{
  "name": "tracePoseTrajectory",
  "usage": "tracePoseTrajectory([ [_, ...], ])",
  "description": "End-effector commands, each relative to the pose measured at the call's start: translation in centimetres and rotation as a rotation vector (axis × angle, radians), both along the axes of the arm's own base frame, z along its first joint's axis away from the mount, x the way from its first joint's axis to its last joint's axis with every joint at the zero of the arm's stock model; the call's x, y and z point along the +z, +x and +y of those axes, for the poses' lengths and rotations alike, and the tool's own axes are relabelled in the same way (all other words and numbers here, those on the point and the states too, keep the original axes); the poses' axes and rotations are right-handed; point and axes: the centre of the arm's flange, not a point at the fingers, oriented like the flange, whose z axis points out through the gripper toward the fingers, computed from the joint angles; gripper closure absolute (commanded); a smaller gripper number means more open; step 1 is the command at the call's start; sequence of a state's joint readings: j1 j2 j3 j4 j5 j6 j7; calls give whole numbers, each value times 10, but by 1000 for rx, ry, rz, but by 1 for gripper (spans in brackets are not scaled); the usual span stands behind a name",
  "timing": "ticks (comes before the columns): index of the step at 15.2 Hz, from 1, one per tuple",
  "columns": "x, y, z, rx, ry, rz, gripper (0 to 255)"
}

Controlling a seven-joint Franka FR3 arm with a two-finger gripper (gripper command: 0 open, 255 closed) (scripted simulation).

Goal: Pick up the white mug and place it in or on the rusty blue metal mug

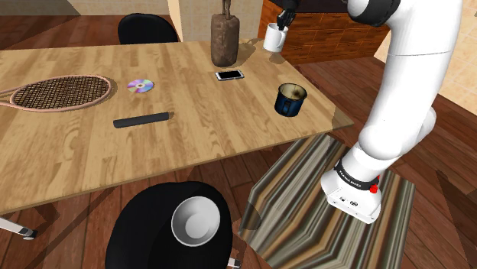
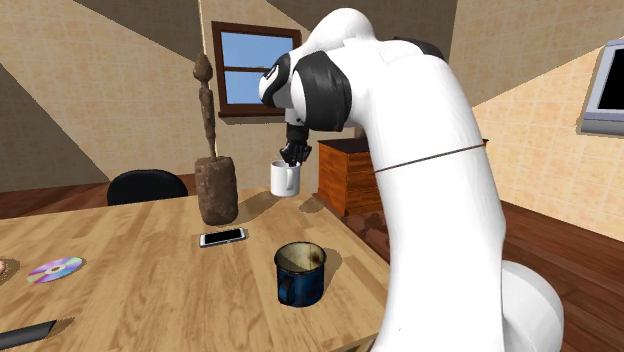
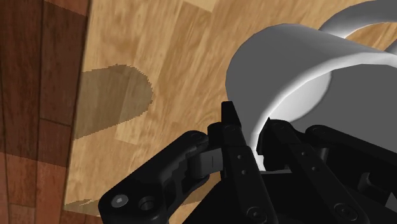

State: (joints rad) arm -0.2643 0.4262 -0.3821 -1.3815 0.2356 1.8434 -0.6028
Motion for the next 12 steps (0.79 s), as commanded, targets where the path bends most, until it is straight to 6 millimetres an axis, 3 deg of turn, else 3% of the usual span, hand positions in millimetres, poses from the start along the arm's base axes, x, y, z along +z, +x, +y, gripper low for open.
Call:
tracePoseTrajectory([
  [1, 11, 1, 1, 0, 0, 0, 255],
  [5, 29, 1, 1, 0, 0, 0, 255],
  [12, 36, -70, 60, 0, 0, 0, 255],
])
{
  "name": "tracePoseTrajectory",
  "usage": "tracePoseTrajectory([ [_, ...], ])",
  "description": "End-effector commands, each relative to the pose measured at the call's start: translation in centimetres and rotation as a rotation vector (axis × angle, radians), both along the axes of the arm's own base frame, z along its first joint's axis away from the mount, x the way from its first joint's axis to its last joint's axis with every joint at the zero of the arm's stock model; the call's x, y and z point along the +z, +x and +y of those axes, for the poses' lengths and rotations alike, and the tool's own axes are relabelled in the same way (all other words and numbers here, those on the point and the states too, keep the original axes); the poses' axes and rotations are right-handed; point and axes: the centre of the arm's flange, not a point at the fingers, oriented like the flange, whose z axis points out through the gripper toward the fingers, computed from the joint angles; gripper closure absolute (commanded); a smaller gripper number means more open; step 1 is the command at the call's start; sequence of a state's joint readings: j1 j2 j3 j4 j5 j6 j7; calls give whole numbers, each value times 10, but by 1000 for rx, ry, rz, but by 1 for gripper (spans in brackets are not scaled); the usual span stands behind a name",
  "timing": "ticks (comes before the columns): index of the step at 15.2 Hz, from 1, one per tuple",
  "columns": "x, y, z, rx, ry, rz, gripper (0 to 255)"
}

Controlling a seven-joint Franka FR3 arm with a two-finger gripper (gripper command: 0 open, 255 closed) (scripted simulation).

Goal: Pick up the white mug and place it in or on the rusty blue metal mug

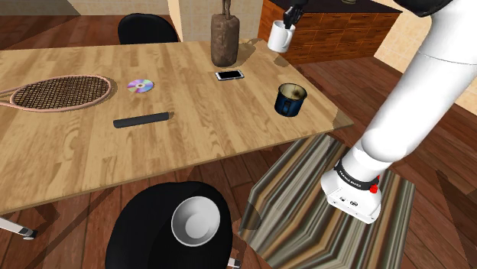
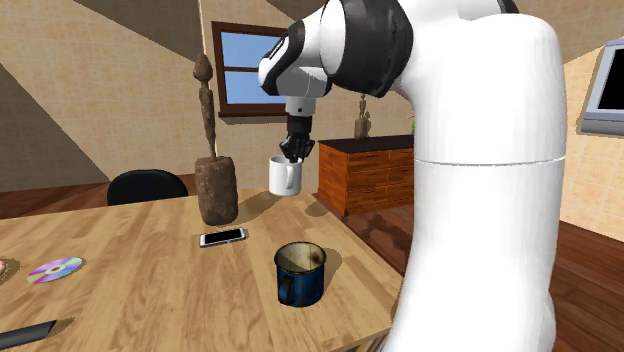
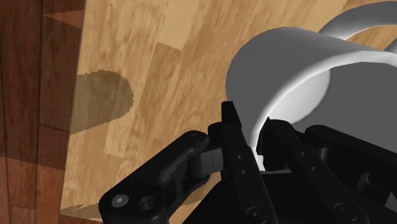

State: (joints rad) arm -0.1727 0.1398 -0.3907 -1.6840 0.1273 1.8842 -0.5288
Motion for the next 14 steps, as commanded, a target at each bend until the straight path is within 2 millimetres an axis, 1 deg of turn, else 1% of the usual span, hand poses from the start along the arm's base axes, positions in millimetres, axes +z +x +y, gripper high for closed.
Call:
tracePoseTrajectory([
  [1, 3, -23, 15, 1, 0, 0, 255],
  [14, 15, -155, 124, 1, 0, 0, 255],
])
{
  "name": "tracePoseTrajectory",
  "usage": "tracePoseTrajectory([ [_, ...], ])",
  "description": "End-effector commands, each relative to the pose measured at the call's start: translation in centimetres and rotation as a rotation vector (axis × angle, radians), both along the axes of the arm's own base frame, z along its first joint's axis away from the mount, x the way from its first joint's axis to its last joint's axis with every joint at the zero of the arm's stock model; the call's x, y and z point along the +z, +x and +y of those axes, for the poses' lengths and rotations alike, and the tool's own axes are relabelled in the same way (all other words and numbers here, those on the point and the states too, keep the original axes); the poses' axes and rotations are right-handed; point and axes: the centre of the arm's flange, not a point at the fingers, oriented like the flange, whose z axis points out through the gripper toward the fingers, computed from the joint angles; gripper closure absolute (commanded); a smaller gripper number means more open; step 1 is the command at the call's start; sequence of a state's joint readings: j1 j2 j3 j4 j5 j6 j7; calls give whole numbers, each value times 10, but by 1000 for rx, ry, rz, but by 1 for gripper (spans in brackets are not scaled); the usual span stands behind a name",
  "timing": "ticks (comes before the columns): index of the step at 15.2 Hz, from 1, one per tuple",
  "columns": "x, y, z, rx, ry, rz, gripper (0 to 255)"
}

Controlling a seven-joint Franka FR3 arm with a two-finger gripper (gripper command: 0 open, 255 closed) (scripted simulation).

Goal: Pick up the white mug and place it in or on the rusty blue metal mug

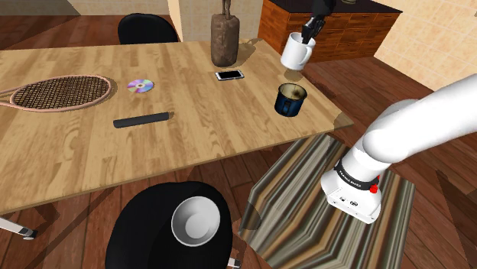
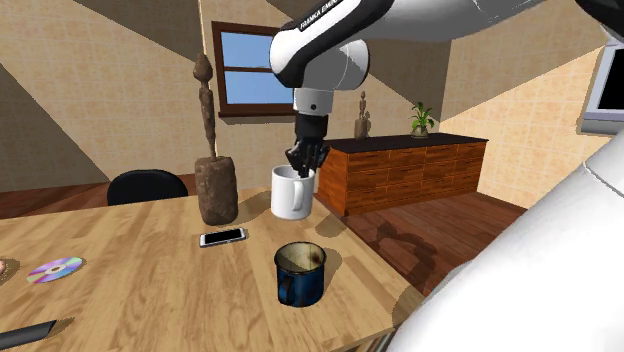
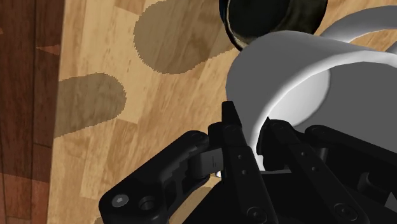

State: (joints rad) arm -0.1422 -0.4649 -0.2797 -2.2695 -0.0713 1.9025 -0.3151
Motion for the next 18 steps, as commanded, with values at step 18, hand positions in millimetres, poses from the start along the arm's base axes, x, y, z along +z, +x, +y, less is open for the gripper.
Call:
tracePoseTrajectory([
  [18, -69, -55, 46, 0, -1, 0, 255],
])
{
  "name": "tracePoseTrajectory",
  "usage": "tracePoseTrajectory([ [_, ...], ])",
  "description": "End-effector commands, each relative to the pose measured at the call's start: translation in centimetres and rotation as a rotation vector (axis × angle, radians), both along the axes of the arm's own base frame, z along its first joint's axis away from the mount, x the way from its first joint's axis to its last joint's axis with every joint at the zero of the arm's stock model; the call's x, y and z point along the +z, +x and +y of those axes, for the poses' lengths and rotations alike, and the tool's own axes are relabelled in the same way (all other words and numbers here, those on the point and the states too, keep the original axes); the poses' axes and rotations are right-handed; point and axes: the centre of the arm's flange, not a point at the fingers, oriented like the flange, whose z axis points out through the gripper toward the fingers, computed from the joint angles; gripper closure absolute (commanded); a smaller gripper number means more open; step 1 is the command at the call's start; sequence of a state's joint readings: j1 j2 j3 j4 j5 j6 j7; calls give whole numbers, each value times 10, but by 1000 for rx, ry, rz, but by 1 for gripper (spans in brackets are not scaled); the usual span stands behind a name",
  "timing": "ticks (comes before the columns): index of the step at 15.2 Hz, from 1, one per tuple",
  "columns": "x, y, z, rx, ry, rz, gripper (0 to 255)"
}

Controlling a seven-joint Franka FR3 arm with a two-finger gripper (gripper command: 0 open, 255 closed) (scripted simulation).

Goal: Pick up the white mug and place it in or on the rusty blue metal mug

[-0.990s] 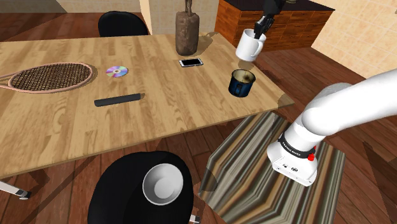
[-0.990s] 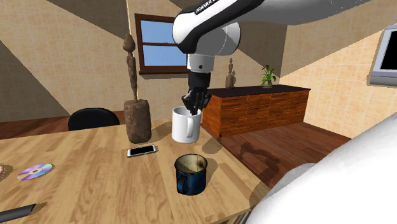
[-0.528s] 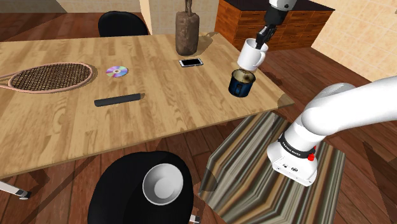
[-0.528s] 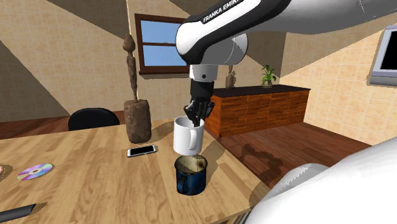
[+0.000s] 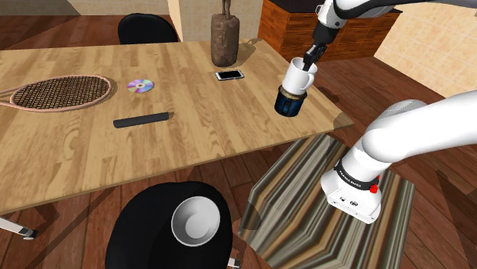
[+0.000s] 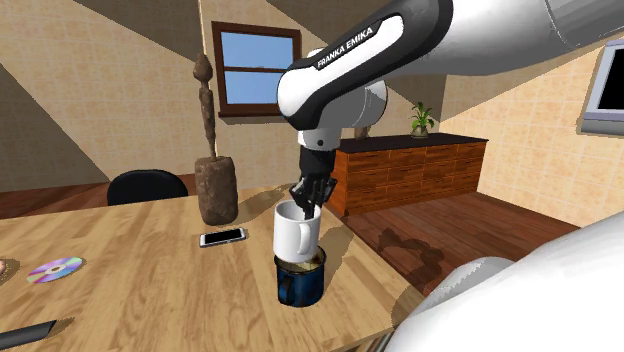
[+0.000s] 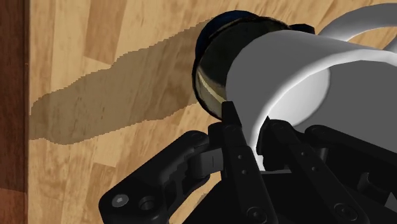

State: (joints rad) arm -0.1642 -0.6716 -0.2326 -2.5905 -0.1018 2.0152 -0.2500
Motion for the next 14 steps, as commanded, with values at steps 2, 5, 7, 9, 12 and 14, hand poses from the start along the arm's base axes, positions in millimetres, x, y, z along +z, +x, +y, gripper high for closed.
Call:
tracePoseTrajectory([
  [2, -16, 0, 0, 0, 0, -1, 255],
  [5, -25, 0, 0, 0, 0, -1, 255],
  [7, -25, 0, 0, 0, 0, -1, 255],
  [9, -25, 0, 0, 0, 0, -1, 255],
  [12, -25, 0, 0, 0, 0, -1, 255],
  [14, -25, 0, 0, 0, 0, -1, 0],
])
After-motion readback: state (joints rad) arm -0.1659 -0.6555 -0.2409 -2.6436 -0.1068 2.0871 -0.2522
